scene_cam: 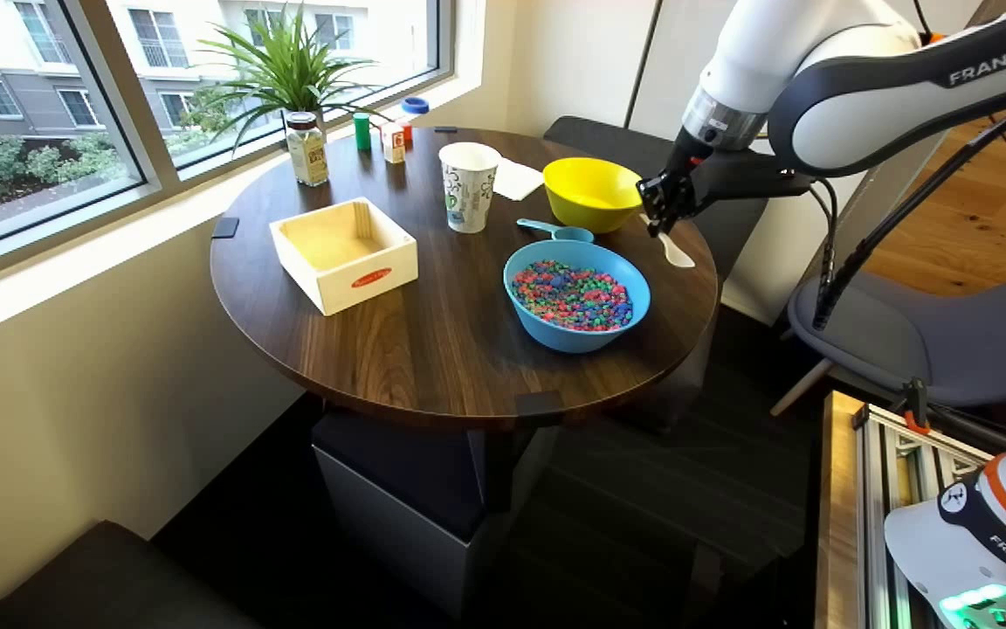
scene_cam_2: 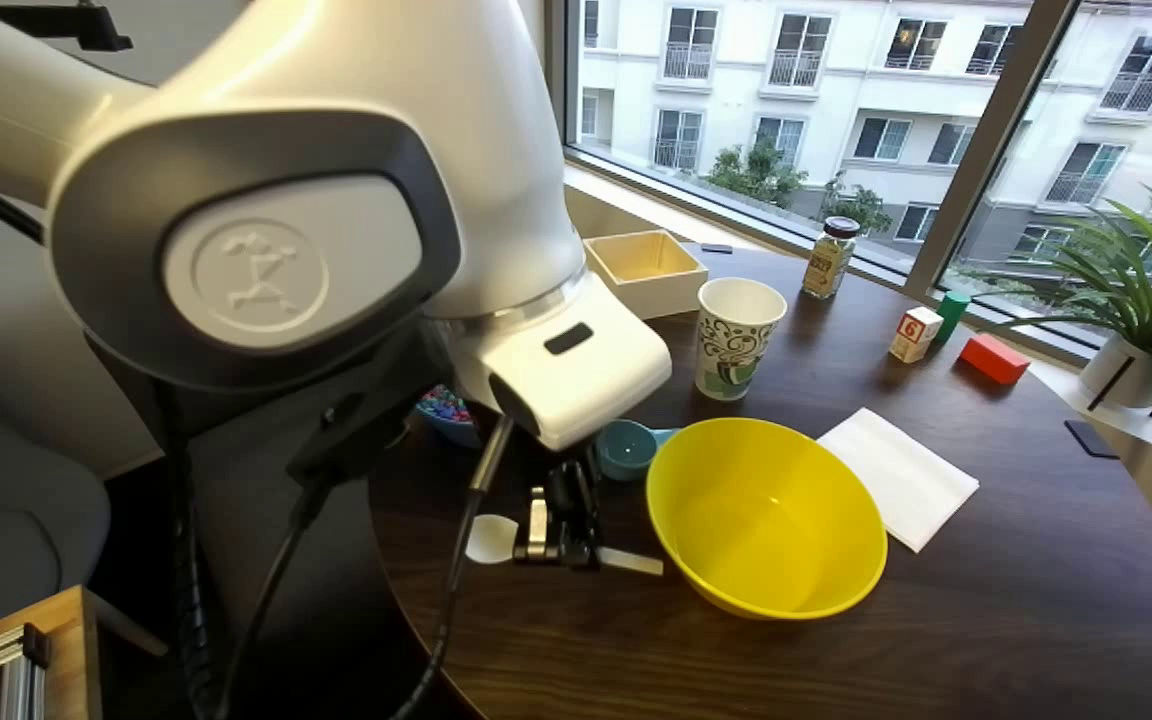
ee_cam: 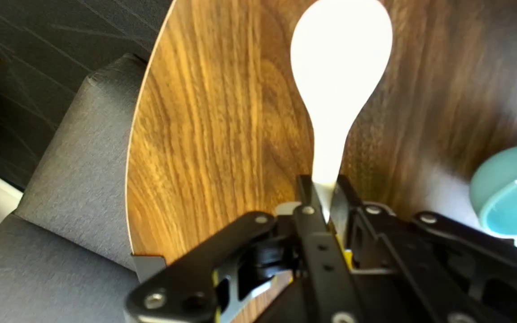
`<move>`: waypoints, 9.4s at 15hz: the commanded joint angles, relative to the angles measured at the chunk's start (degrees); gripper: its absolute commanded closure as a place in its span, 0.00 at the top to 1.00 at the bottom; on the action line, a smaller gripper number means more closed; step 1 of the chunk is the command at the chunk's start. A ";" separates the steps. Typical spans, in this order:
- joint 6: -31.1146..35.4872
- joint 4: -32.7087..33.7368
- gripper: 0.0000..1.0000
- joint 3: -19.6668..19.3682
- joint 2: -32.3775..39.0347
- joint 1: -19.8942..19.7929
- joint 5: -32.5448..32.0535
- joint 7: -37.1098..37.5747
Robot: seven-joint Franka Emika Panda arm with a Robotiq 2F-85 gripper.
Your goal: Use the spoon to take one scoop from the blue bowl, empty it into the measuring cup and then take another scoop and empty into the yellow bowl
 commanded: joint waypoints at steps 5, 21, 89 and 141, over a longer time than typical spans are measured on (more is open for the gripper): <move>-4.90 3.80 0.03 5.15 -6.16 1.20 -3.12 6.14; 2.36 4.58 0.03 9.91 -5.04 1.77 -14.58 9.01; 3.56 8.53 0.03 6.11 8.98 16.11 -28.28 27.85; -7.41 14.49 0.03 3.92 13.66 13.27 -70.22 49.53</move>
